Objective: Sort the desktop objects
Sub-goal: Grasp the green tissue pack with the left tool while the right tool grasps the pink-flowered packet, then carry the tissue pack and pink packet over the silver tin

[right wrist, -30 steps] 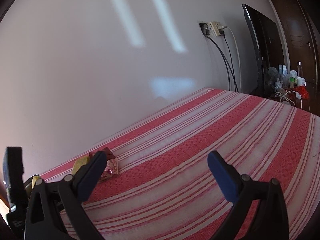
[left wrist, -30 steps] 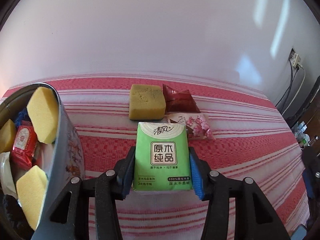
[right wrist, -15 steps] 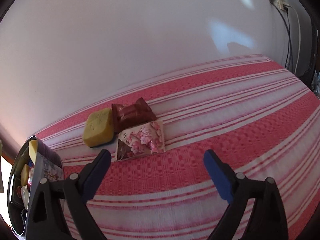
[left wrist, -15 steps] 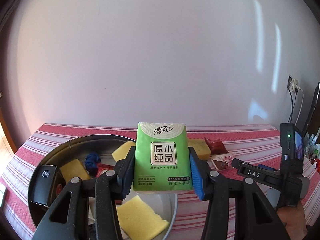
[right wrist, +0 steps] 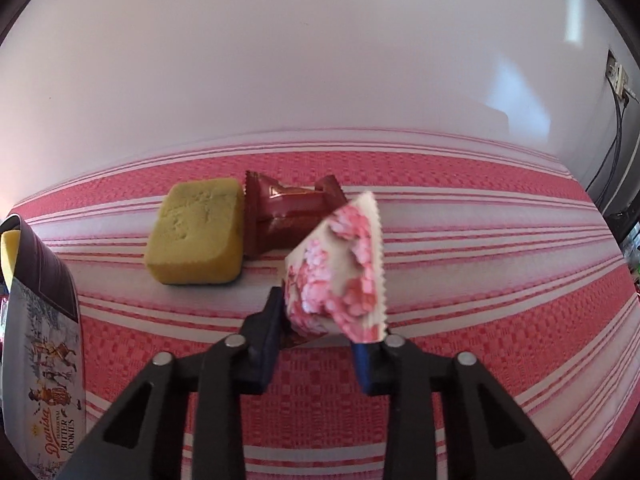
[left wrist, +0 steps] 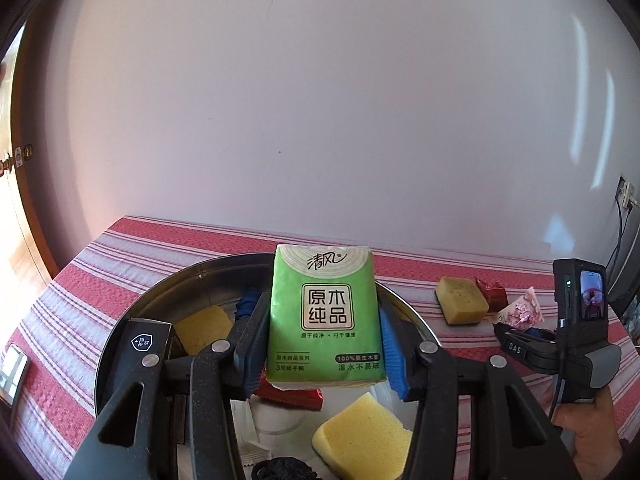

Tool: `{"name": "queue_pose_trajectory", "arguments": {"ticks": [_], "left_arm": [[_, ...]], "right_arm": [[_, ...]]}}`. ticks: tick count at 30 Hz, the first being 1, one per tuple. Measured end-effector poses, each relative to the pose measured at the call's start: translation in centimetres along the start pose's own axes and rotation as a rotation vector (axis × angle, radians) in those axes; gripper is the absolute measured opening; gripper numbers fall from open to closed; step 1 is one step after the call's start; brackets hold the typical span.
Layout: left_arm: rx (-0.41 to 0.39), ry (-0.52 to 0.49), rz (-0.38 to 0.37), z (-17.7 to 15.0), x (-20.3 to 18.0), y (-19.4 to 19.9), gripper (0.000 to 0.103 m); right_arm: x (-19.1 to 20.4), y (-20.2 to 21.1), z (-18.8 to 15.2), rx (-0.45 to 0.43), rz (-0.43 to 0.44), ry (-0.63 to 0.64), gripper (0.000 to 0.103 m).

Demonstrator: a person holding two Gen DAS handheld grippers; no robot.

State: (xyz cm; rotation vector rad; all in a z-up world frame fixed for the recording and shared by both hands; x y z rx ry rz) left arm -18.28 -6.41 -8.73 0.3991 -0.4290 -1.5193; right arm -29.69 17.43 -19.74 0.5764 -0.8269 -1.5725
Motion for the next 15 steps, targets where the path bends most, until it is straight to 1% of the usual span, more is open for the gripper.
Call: {"name": "queue_pose_trajectory", "arguments": {"ticks": [2,4,10,12,15], "left_arm": [[0.012,0.003,-0.002,-0.3,0.0,-0.3,0.051],[0.016,0.006,-0.004,-0.6,0.2,-0.4,0.051],[0.02,0.011,-0.005,-0.7,0.4,-0.1,0.051],[0.021,0.01,-0.001,-0.8,0.4,-0.2,0.051],[0.018,0.01,0.01,-0.7,0.8,0.0,0.051]], "right_arm": [[-0.2,0.7,-0.5,-0.001,0.034,-0.015,0.018],[-0.6,1.5,-0.7,-0.016,0.077,-0.034,0.017],[-1.1,5.8,-1.7,-0.149,0.188,-0.04,0.017],[-1.1,7.5,-2.3,-0.195,0.207,-0.042,0.017],[-0.2,9.5,-3.3,-0.239,0.224,-0.062,0.017]]}}
Point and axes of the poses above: each gripper's, at about its wrist camera, not at the fingertips, and y roughly against the way its jaws point, x to its left, z to its top, the point moved 9 cm from there along -y, roughly the way its jaws point, and after that the axes turned 8 degrees about -y, right-handed, at the moved point
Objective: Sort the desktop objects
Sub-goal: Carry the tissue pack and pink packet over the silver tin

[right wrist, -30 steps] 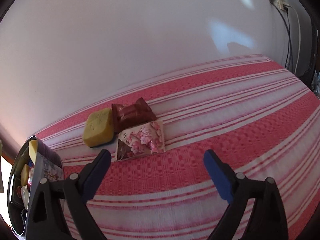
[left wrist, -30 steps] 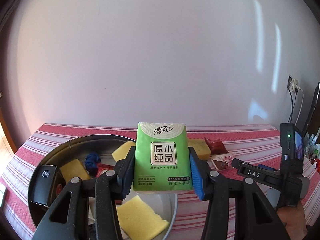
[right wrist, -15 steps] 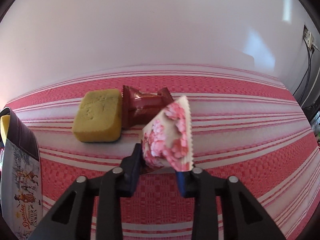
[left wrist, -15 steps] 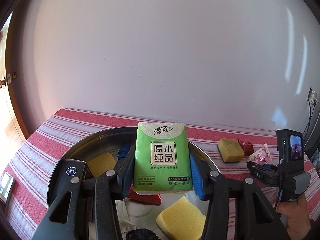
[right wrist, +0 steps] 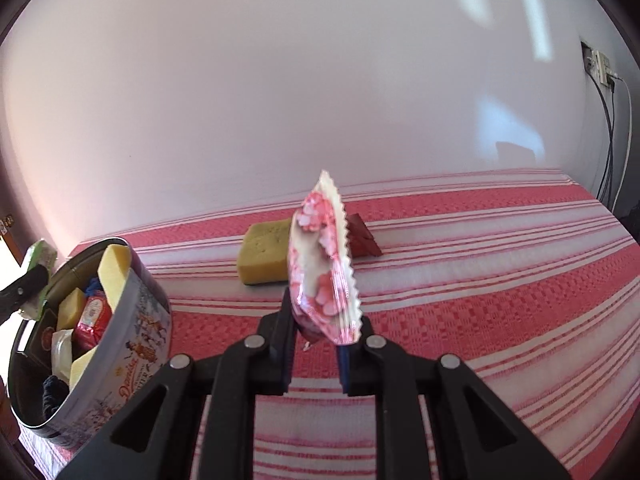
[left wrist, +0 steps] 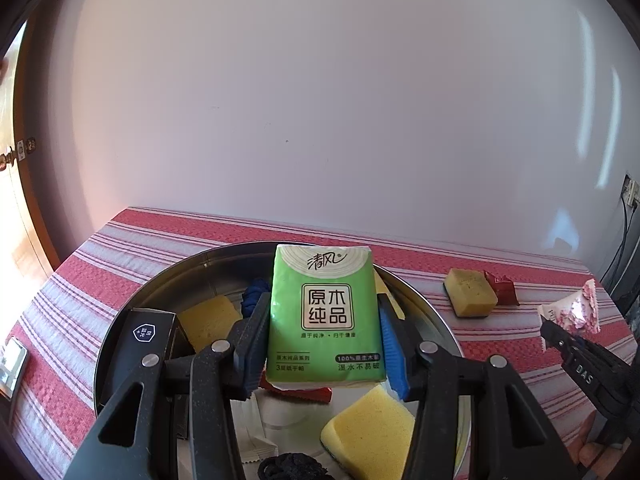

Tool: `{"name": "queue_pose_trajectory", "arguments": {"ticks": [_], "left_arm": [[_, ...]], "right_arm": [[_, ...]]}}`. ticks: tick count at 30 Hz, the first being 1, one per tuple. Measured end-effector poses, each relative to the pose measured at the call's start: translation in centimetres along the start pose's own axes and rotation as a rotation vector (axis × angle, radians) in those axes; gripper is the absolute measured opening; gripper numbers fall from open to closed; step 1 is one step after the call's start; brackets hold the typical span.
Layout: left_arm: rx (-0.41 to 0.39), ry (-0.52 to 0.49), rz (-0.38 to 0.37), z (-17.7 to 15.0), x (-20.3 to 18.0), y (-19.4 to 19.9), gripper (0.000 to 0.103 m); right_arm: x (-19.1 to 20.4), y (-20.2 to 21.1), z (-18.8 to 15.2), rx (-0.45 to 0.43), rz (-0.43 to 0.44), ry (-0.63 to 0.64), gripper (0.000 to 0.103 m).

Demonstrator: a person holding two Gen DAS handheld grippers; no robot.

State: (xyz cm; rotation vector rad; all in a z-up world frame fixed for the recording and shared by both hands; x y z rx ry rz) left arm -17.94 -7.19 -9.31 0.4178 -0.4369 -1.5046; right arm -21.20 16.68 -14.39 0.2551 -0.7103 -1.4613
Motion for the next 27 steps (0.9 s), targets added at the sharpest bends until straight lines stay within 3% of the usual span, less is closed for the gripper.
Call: {"name": "queue_pose_trajectory", "arguments": {"ticks": [6,15,22,24,25,26,27], "left_arm": [[0.007,-0.001,0.034,-0.1,1.1,0.1,0.051],[-0.001,0.044,0.106,0.5,4.8,0.6,0.052],[0.046,0.056,0.195,0.3,8.6,0.0,0.052],[0.088,0.048,0.221,-0.4,9.5,-0.9,0.053],[0.106,0.057,0.229,-0.7,9.9,-1.3,0.06],[0.117,0.071,0.23,-0.9,10.2,-1.5,0.065],[0.121,0.089,0.227,-1.1,10.4,-1.5,0.077]], "right_arm": [[4.8,4.6,-0.5,-0.072,0.103,0.043,0.017],[14.2,7.4,-0.6,-0.109,0.258,0.188,0.017],[20.1,4.8,-1.8,-0.089,0.303,0.233,0.017],[20.8,4.4,-2.5,-0.085,0.3,0.25,0.022],[21.0,4.2,-2.8,-0.087,0.299,0.253,0.038],[20.9,4.1,-3.1,-0.097,0.296,0.248,0.063],[20.7,4.4,-3.1,-0.122,0.3,0.238,0.076]]}}
Point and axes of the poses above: each gripper's, at about its wrist camera, not at the fingertips, and y roughly against the way its jaws point, x to its left, z to its top, the point moved 9 cm from there along -y, roughly the way its jaws point, and after that the axes turned 8 degrees about -y, right-handed, at the moved point
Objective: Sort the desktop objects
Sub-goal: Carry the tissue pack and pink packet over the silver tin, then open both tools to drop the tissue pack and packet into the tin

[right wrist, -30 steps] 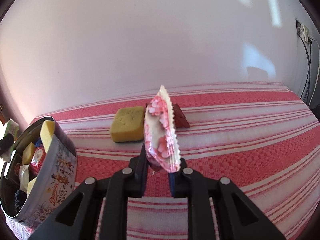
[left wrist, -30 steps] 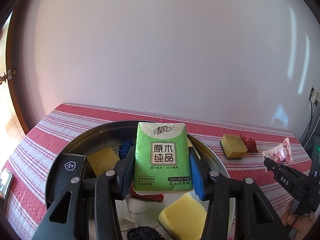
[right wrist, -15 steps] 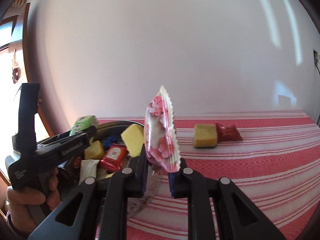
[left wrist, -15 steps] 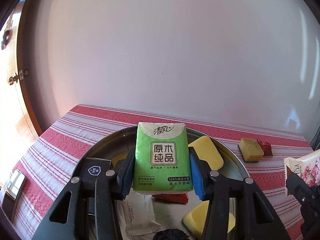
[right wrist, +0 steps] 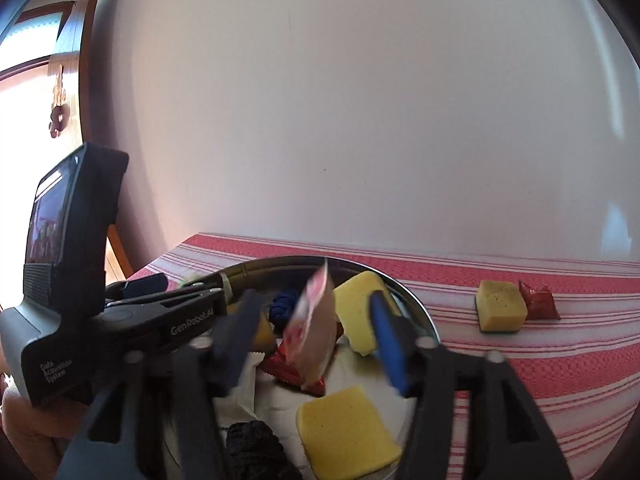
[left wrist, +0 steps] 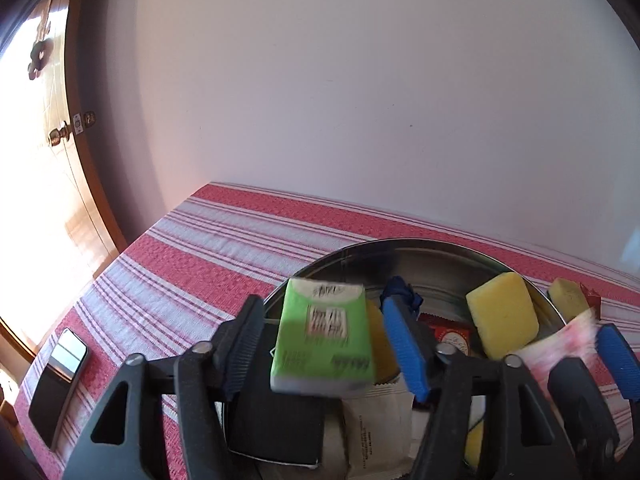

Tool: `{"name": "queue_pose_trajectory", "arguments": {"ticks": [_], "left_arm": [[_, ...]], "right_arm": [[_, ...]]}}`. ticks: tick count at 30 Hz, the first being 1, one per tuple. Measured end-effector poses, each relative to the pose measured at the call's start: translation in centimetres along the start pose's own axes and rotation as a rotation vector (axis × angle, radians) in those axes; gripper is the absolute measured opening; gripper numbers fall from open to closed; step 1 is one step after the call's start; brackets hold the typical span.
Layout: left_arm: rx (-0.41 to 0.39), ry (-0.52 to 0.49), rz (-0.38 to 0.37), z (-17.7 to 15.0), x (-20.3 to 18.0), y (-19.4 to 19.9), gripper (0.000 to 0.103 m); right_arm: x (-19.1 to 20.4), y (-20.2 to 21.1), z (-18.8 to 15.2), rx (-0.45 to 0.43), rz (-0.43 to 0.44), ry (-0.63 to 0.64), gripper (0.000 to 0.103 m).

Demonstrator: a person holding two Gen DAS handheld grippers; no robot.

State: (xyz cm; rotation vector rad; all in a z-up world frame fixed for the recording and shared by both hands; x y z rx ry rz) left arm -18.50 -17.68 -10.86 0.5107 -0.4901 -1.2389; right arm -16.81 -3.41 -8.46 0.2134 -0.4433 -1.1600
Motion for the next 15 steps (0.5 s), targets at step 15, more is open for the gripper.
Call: {"name": "queue_pose_trajectory", "arguments": {"ticks": [15], "left_arm": [[-0.073,0.003,0.072,0.5,0.4,1.2,0.092]], "right_arm": [[-4.6,3.6,1.1,-0.182,-0.031,-0.142,0.097]]}}
Point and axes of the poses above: each gripper's, at about its wrist camera, not at the fingertips, and y roughly against the way its jaws point, x to its left, z to its top, the point moved 9 cm from there along -y, roughly the way its jaws point, and after that the axes turned 8 degrees about -y, right-handed, at the moved point
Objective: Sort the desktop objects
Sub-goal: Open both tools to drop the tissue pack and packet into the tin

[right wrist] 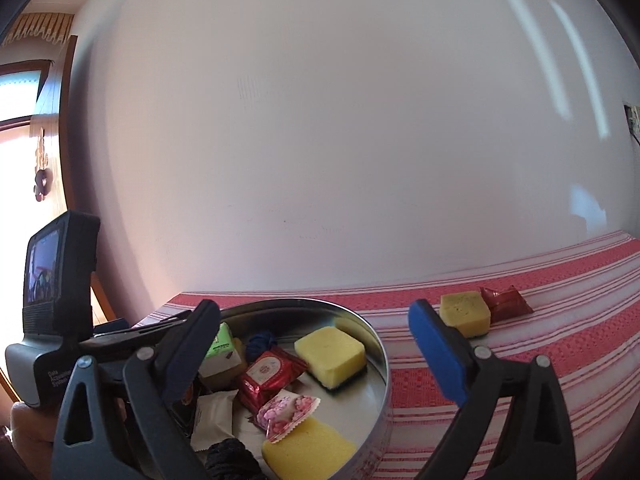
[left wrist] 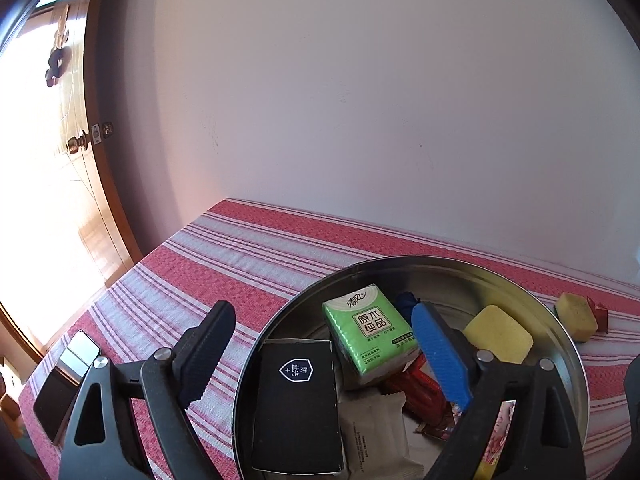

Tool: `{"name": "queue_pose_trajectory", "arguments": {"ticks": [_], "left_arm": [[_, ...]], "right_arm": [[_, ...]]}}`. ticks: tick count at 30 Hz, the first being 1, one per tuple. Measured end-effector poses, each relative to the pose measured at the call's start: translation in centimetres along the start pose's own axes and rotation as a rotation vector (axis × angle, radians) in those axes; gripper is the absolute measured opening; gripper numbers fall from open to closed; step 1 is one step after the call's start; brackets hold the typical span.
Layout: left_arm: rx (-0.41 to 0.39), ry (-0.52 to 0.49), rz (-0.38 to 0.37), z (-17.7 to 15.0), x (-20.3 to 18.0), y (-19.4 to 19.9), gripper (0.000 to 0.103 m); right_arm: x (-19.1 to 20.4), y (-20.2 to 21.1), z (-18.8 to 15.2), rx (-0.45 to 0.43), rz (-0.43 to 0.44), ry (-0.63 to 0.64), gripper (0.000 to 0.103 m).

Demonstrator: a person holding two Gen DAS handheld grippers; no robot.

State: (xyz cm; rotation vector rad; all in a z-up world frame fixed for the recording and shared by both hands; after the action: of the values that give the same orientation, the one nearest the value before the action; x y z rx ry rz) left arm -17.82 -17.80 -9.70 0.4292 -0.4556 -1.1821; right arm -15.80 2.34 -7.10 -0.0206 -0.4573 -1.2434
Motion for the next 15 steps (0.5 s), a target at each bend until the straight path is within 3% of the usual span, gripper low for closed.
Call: {"name": "queue_pose_trajectory", "arguments": {"ticks": [7,12,15], "left_arm": [[-0.058,0.02,-0.01,0.4,-0.5,1.1,0.092],[-0.165,0.033,-0.009,0.7,-1.7,3.3,0.092],[-0.242,0.031,-0.044,0.6,-3.1,5.1,0.092]], "right_arm": [[-1.1,0.2,0.9,-0.051,-0.048,-0.026,0.098],[-2.7,1.1,1.6,-0.119,-0.12,0.012,0.102],[-4.2,1.8,1.9,-0.147,-0.172,0.043,0.102]]}}
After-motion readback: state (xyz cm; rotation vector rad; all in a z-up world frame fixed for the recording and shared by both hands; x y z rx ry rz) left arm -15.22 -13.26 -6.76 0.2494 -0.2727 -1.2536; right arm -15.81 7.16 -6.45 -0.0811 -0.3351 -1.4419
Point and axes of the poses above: each gripper's, at about its wrist camera, not at the fingertips, and y roughly against the way its jaws point, x to its left, z to its top, the point moved 9 cm from there along -y, roughly the way its jaws point, and after that the axes turned 8 degrees about -y, right-handed, at the moved point
